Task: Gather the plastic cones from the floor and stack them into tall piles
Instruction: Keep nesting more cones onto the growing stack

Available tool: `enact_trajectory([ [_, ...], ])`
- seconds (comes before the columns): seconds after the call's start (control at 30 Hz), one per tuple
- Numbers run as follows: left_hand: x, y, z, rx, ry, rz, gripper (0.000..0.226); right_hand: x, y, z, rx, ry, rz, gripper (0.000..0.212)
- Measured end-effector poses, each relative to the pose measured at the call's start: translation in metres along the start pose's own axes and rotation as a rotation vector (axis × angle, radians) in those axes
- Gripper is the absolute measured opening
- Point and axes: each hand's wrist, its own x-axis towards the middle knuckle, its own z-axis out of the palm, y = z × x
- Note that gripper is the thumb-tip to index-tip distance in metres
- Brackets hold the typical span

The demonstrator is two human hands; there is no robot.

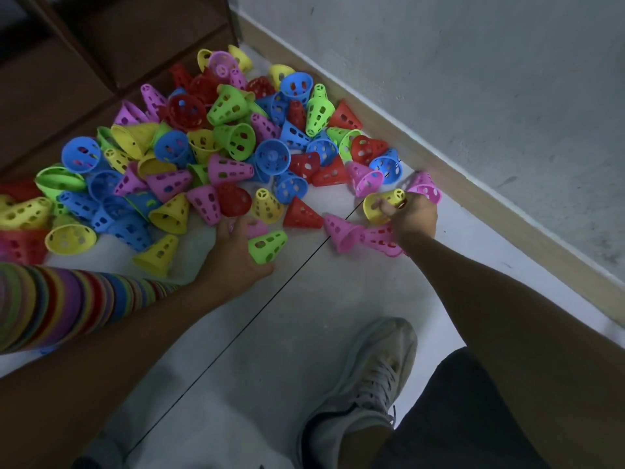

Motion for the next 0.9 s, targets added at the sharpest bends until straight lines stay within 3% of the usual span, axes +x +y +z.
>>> enact_trajectory([
  [0.4,-0.009,0.069,-0.066,-0.036,0.024,0.185,0.076,-0.025,-0.063,-0.07,0.236,0.088,-0.164,0.037],
  [0.67,-0.028,0.123,-0.184,0.047,0.023,0.425,0.08,-0.069,-0.161,-0.112,0.425,0.011,-0.299,0.028],
  [0.9,-0.076,0.124,-0.282,0.149,0.063,0.525,0.077,-0.128,-0.232,-0.129,0.336,-0.047,-0.478,0.028],
])
